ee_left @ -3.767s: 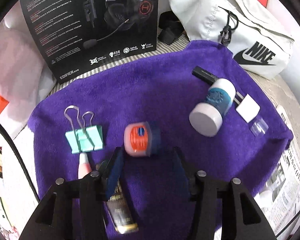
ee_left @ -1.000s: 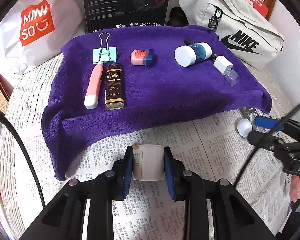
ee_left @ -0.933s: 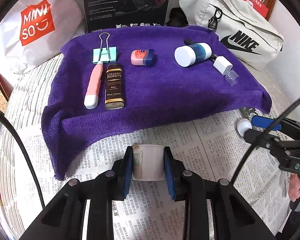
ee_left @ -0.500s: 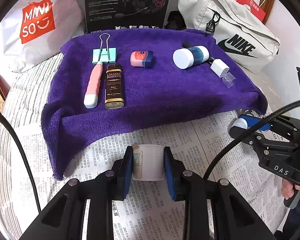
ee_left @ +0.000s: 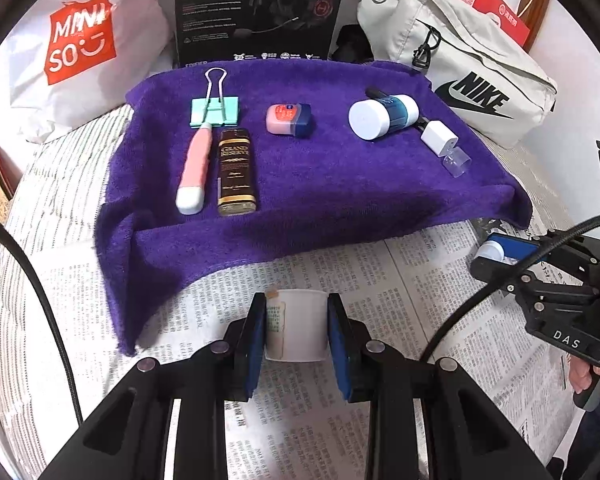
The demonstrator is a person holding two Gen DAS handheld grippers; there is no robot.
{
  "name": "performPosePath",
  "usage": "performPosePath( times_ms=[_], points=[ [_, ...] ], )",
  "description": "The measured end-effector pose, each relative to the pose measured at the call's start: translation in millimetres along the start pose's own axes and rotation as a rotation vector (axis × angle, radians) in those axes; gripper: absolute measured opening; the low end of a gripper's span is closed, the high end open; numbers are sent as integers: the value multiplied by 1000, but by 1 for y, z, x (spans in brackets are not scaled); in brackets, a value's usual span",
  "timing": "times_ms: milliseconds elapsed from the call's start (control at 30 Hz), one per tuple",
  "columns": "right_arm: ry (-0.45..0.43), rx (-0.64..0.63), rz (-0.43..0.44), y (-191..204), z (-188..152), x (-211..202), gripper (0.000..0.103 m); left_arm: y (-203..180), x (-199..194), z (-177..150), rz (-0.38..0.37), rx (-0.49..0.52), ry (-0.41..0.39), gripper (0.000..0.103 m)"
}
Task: Organize rigid objects
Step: 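Carry the paper cup and USB lamp over the purple towel with both grippers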
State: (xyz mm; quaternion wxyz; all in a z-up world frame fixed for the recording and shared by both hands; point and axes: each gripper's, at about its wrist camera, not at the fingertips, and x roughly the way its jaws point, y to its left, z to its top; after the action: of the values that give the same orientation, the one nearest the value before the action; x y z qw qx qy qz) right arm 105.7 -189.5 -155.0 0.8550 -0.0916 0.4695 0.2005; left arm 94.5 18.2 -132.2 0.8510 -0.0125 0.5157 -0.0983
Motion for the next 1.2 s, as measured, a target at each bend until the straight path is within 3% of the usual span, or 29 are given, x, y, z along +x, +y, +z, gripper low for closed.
performPosePath(
  times_ms=[633, 1200],
  points=[
    [-93, 21, 46, -14, 18, -34, 36, 12, -43, 20, -49, -3, -78, 28],
    [-110, 9, 26, -32, 65, -19, 36, 22, -27, 58, -45, 13, -69, 28]
  ],
)
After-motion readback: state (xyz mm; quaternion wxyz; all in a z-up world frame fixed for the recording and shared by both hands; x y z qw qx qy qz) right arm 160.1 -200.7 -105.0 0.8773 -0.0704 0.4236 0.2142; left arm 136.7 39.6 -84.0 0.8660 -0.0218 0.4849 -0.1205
